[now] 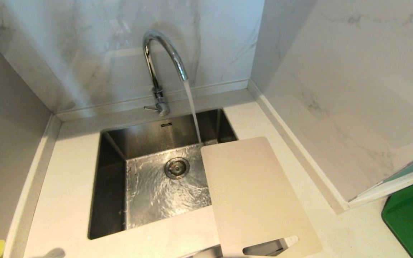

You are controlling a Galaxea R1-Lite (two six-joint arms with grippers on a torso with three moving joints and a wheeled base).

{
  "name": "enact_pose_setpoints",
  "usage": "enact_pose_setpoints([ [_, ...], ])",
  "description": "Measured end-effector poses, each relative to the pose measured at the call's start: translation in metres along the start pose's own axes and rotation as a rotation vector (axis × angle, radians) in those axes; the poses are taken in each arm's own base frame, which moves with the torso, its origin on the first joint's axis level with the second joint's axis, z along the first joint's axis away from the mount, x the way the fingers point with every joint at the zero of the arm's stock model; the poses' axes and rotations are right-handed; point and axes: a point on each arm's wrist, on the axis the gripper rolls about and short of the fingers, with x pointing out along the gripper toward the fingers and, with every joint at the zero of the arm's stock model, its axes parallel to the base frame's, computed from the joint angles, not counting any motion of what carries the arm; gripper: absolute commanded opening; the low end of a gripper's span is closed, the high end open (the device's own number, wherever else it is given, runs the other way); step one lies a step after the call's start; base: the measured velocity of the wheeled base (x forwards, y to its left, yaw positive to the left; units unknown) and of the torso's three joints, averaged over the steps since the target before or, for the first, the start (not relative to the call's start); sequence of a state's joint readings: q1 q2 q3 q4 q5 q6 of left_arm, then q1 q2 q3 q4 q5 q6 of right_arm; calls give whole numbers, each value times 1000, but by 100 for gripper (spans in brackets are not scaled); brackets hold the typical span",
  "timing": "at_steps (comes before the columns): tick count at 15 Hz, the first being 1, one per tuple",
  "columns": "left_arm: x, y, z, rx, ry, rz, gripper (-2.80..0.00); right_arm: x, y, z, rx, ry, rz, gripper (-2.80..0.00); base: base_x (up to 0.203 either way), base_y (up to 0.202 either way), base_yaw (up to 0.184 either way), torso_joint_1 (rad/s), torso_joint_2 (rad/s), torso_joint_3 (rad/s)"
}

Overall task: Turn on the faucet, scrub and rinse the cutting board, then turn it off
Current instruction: Pick up the cutting board

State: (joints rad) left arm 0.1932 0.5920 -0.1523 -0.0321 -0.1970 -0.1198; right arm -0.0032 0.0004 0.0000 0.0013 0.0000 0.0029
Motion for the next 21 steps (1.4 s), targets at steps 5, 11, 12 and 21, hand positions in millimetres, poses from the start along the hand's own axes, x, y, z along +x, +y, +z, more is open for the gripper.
enact_pose_setpoints([
  [5,-4,0,-7,4,-24,-1,-280,0,0,0,0,0,0,-280,0,0,0,0,0,0],
  [11,-6,0,-7,16,-49,-6,-280,0,0,0,0,0,0,-280,0,0,0,0,0,0],
  [12,-7,-1,-7,17,-52,-8,-280,0,0,0,1,0,0,-280,0,0,0,0,0,0],
  [21,-11,1,-23,100,-174,-33,-280,0,0,0,0,0,0,-280,0,0,0,0,0,0],
])
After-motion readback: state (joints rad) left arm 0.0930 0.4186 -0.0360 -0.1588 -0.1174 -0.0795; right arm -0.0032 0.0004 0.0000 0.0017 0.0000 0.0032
